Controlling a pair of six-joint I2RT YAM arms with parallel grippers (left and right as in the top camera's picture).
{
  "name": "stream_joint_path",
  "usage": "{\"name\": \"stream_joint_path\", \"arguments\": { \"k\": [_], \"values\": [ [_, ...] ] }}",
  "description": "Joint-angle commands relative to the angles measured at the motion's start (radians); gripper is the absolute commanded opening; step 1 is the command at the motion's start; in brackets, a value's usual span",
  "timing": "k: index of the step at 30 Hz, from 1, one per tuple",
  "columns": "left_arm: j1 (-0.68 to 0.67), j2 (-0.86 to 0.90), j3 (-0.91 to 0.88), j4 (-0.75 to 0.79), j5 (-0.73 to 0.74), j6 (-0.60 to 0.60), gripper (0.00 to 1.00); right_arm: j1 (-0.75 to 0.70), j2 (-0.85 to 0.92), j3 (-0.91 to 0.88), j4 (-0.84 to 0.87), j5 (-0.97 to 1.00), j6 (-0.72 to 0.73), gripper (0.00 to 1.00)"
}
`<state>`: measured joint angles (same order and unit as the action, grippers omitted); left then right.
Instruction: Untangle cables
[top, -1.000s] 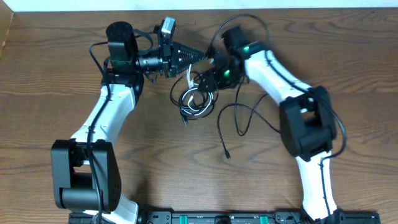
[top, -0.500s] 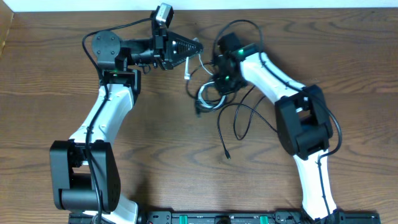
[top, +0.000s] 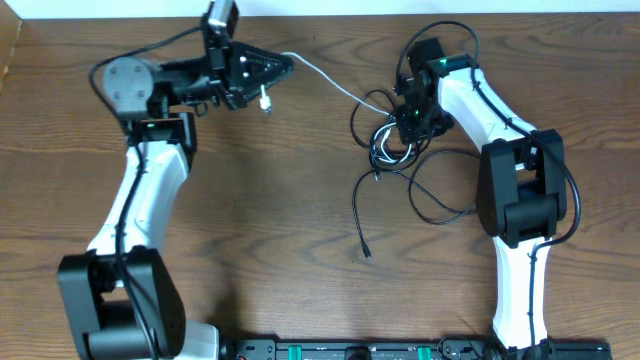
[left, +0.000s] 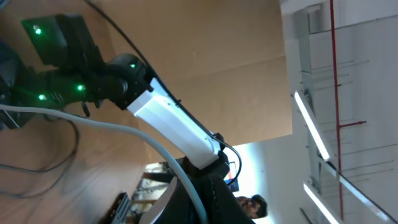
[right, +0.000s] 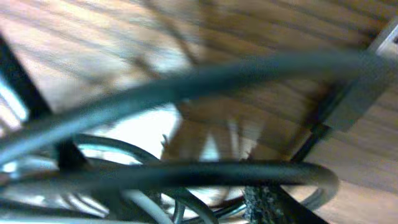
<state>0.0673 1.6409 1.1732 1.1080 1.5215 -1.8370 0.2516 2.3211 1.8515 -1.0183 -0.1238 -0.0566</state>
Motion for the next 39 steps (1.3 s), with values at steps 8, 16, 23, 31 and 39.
{"name": "stream_joint_path", "arguments": {
  "k": [8,16,23,31,39],
  "values": [
    [0.041,-0.025,0.016,0.009,0.042,-0.004,0.07,-0.013,-0.214,0.053,-0.027,-0.123,-0.066,0.62],
    [0.041,-0.025,0.016,0.009,0.045,-0.005,0.07,0.003,-0.216,0.032,-0.035,-0.341,-0.066,0.74],
    [0.041,-0.025,0.015,0.009,0.047,0.052,0.07,0.054,-0.161,-0.016,0.024,-0.347,0.077,0.51],
    [0.038,-0.025,0.008,0.008,0.050,0.113,0.07,0.094,-0.090,-0.023,0.130,-0.314,0.486,0.33],
    [0.038,-0.025,0.008,0.009,0.050,0.117,0.07,0.095,-0.062,-0.028,0.123,-0.285,0.603,0.34]
  ]
}}
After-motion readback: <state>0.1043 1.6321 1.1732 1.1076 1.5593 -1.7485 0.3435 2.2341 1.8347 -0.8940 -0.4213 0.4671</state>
